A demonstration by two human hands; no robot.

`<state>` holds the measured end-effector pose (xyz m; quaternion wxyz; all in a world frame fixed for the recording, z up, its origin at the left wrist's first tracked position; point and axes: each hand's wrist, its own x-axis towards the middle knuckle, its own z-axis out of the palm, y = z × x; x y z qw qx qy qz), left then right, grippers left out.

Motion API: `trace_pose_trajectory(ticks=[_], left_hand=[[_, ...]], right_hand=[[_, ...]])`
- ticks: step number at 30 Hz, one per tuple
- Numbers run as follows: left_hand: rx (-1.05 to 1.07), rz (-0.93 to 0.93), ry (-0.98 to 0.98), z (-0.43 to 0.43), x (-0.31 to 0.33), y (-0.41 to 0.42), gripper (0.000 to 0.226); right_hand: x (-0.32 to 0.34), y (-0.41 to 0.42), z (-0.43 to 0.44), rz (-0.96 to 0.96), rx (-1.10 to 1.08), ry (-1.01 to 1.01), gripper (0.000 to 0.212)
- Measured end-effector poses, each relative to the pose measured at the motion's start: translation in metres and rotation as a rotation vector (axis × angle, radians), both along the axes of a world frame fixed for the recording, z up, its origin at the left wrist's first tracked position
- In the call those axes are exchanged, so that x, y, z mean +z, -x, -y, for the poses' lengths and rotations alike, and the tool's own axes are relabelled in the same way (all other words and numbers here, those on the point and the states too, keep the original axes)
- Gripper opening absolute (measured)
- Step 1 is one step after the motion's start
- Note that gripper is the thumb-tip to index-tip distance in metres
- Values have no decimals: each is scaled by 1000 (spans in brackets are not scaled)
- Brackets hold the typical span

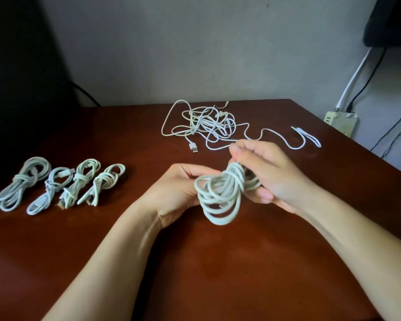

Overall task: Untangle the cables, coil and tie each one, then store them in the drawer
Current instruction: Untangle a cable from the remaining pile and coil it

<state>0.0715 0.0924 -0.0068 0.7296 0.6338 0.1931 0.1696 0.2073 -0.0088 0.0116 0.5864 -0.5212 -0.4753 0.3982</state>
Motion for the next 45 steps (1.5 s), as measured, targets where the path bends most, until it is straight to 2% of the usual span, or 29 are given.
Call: trace_pose_trajectory(ticks=[3, 6, 12, 17, 21, 24, 27, 30, 32, 35, 36, 40, 42, 45], left_hand=[[37, -28, -40, -5, -1, 1, 21], [111, -44, -116, -7, -3, 1, 28], [302, -23, -272, 2, -2, -4, 27], [405, 28, -211, 7, -3, -9, 20], [412, 68, -45, 13, 0, -13, 19], [319, 50, -55, 15, 1, -14, 21], [195, 65, 24, 20, 4, -13, 26], [140, 82, 18, 22, 4, -13, 29], [146, 97, 7, 22, 2, -14, 36], [190, 128, 54, 22, 1, -16, 33], [205, 138, 75, 21, 1, -16, 30], [223, 180, 65, 18, 1, -15, 24], [231, 196, 68, 17, 2, -15, 23], [210, 215, 87, 15, 2, -14, 22]], right_hand=[[-1, 3, 0, 141, 44, 20, 25], [-2, 6, -1, 334, -1, 32, 29], [-9, 5, -3, 503, -131, 7, 31], [-13, 5, -7, 469, -204, -19, 29], [-17, 6, -10, 487, -331, -45, 30], [-18, 2, -12, 470, -410, -49, 28], [-19, -2, -13, 467, -453, -51, 27], [-21, -3, -15, 441, -482, -61, 29], [-22, -3, -15, 431, -486, -63, 30], [-22, -6, -16, 389, -452, -58, 35], [-21, -6, -16, 327, -429, -64, 38], [-13, -9, -17, -147, -321, -56, 39], [-10, -9, -17, -232, -282, -17, 38], [-9, -9, -16, -250, -229, 46, 28]])
